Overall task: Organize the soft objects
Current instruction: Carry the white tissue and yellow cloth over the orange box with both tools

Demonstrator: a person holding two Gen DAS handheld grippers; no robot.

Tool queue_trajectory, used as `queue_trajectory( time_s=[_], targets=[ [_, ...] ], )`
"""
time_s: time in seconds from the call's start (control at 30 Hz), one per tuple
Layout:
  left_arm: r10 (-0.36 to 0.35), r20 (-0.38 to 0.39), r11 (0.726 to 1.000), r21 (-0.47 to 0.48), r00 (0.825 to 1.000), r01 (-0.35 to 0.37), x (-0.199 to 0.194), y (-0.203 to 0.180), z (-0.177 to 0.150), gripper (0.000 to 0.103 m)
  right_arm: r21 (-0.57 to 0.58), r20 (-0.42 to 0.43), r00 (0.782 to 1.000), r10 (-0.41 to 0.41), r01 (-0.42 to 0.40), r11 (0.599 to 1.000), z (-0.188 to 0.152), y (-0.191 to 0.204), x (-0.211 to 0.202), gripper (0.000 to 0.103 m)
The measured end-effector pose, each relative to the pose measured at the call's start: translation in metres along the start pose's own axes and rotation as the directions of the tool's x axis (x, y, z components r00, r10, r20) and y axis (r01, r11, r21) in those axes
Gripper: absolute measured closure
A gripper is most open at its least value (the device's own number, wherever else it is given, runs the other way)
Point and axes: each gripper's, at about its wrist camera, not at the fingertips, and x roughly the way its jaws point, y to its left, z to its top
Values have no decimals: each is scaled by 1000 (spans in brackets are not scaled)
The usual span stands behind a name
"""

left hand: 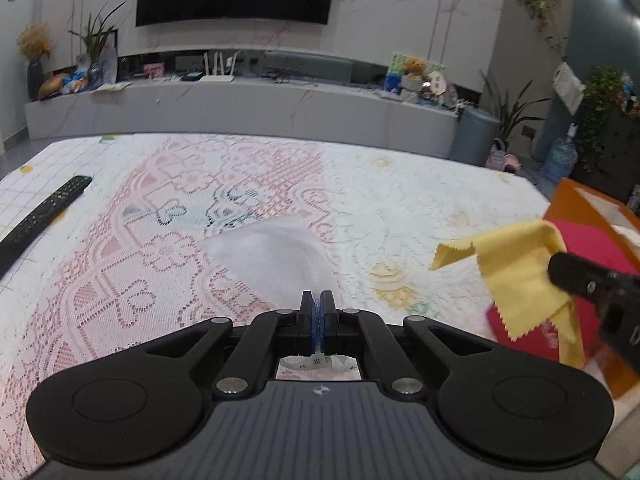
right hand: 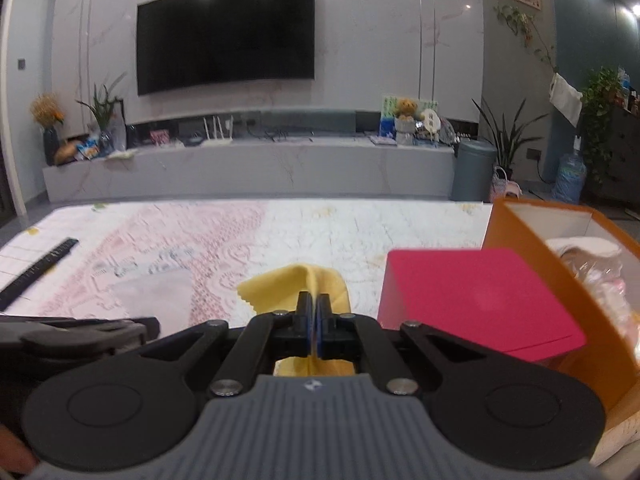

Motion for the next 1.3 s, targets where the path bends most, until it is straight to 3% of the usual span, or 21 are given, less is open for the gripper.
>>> queue_trajectory(
  time_s=[0.2, 0.4, 0.67, 0.83, 0.9, 1.13, 1.3],
  targets=[
    [-64, 80, 998, 22, 995, 62, -39, -19, 6, 102, 7, 76, 997, 35, -35, 999, 7, -20, -46, 103],
    [-182, 134, 981, 89, 974, 171, -76, -67, 18, 102, 70, 157, 988, 8, -19, 997, 12, -61, -84, 103],
    [-401, 137, 908, 192, 906, 373, -96, -155, 47, 102, 202, 241, 963, -118, 69, 977, 20, -144, -119, 103],
    [-542, 42, 824, 222, 839, 521, -79, -217, 62, 102, 295, 219, 961, -170, 101, 950, 22, -208, -127, 103],
    [-572, 7, 798, 236, 821, 554, -67, -241, 65, 102, 314, 207, 961, -184, 112, 943, 22, -231, -128, 103],
    [-597, -148, 740, 276, 788, 613, -13, -310, 64, 102, 345, 119, 973, -200, 148, 927, 21, -296, -107, 103],
    [-547, -240, 725, 342, 802, 597, 6, -332, 47, 102, 385, 12, 986, -164, 147, 911, 11, -327, -83, 103]
  ],
)
